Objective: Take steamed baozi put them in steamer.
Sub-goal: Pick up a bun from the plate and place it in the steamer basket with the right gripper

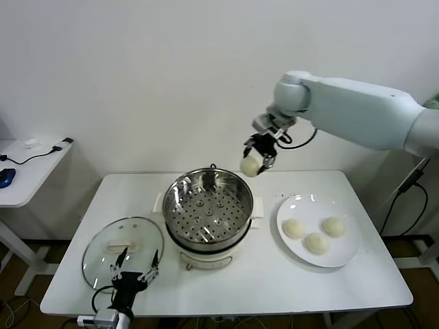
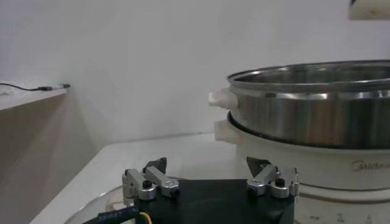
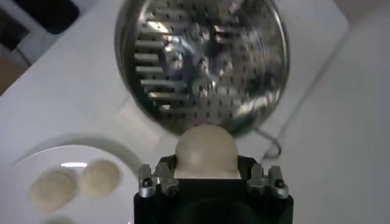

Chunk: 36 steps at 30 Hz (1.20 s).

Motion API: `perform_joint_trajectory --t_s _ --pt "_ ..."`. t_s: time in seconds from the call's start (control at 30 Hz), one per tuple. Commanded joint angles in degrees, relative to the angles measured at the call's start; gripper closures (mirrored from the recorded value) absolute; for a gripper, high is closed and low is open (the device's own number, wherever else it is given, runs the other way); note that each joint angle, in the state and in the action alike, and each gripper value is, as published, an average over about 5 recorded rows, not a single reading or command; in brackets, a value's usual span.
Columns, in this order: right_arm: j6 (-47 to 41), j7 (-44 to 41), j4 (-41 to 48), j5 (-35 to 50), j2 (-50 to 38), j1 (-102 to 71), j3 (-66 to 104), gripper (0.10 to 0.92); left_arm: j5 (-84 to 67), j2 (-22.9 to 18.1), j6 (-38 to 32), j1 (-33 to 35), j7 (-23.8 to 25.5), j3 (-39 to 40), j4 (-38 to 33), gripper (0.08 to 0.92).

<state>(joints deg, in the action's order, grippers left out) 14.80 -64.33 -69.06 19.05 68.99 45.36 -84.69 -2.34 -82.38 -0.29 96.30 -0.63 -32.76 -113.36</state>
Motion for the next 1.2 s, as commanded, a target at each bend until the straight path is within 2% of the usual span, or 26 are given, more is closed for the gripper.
perform_joint_trajectory --t_s 0.03,0.27,0.4,0.87,1.07,1.2 --pt "17.94 0.99 0.85 -13.85 8.56 -5.72 1.10 0.364 0.46 0.01 0.03 0.05 0.02 0.00 0.00 0.177" --pt "25.36 2.78 17.43 -29.78 13.11 -16.90 9.44 0.364 0.64 0.25 -0.23 0.84 0.00 -0.14 -0.17 0.177" --pt "27.64 4.47 24.43 -33.81 15.64 -20.29 12.44 0.364 0.79 0.28 -0.42 0.89 -0.05 -0.13 0.23 0.177" --pt "30.28 8.50 35.45 -35.67 21.35 -23.68 15.26 0.351 0.30 0.38 -0.54 0.27 -0.60 -0.19 0.54 0.177" --pt "30.72 8.38 33.93 -33.48 20.85 -22.32 14.62 0.235 0.04 0.46 -0.57 0.21 -0.75 -0.21 0.39 0.177" --pt "30.16 6.33 28.32 -25.81 17.85 -18.72 12.54 0.205 0.04 0.43 -0.55 0.27 -0.72 -0.15 0.06 0.177"
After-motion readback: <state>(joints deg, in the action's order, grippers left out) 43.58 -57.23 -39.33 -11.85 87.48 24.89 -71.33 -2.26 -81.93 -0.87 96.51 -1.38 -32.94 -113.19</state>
